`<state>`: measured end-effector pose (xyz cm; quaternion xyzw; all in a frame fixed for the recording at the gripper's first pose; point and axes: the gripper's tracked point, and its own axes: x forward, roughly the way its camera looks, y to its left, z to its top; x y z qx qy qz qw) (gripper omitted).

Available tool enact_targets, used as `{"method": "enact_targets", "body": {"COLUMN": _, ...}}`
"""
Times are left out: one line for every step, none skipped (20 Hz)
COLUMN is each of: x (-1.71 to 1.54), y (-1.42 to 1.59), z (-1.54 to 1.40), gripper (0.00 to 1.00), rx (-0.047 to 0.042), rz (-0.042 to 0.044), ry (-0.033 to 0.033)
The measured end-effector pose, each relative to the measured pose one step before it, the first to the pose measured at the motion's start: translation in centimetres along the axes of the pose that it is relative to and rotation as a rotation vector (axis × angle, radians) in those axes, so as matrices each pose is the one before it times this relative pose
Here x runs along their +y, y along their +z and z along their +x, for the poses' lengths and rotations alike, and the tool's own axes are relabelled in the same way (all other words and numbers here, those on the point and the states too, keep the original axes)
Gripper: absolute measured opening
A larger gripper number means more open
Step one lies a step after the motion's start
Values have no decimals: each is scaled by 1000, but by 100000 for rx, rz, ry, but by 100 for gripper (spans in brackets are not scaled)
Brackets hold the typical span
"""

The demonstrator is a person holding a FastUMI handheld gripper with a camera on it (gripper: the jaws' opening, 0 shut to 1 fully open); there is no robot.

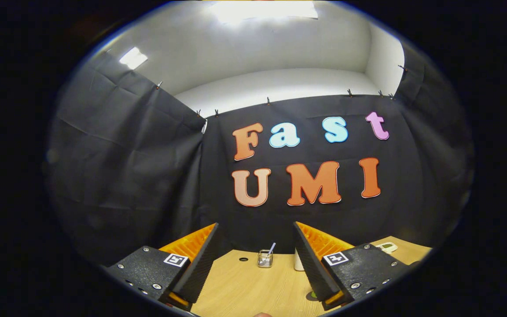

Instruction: Take the bottle from table, then pour the juice into the cup, finally place the bottle on the coaster

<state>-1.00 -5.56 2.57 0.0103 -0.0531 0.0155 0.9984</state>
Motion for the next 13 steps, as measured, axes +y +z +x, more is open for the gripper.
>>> {"method": "enact_targets", "body": {"x": 60, "y": 215, "z": 44, "gripper": 96, "rx": 44, "rz": -259, "ry": -75}}
{"method": "enact_targets", "body": {"x": 59, "y": 104, "z": -12, "gripper": 96, "rx": -123, "rz": -284, "ry": 169}}
{"method": "enact_targets", "body": {"x": 347, "y": 240, "z": -17, "gripper": 96, "rx": -653, "rz": -865, "ry": 841}}
{"method": "enact_targets", "body": {"x": 367, "y": 150, "z": 16, "gripper": 96, "rx": -1046, "rz": -2229, "ry": 1628}}
{"method": "enact_targets", "body": {"x": 143, "y": -45, "z": -75, "gripper": 96, "rx": 182, "rz": -2630, "ry": 782}}
{"method": "enact_targets", "body": {"x": -121, "y": -165, "z": -67, "gripper": 96, "rx": 499, "rz": -2139, "ry": -372}}
{"method": "enact_targets", "body": {"x": 20, "y": -153, "z": -198, "gripper": 96, "rx": 69, "rz": -411, "ry": -69}}
{"method": "enact_targets", "body": {"x": 404, "y": -84, "z": -59, "gripper": 96, "rx": 123, "rz": 1314, "ry": 702}}
{"method": "enact_targets", "body": {"x": 312, "y": 63, "z": 75, "gripper": 96, "rx": -170, "rz": 984, "ry": 993}}
{"method": "enact_targets", "body": {"x": 190, "y": 109, "z": -16, "gripper": 96, "rx": -152, "rz": 300, "ry": 346}}
{"method": "enact_targets", "body": {"x": -111, "y": -11, "z": 39, "gripper": 96, "rx": -92, "rz": -46, "ry": 86}}
{"method": "enact_targets", "body": {"x": 132, "y": 105, "z": 33, "gripper": 96, "rx": -367, "rz": -144, "ry": 1026}}
{"method": "enact_targets", "body": {"x": 378, "y": 184, "z": -45, "gripper": 96, "rx": -518, "rz": 455, "ry": 1072}}
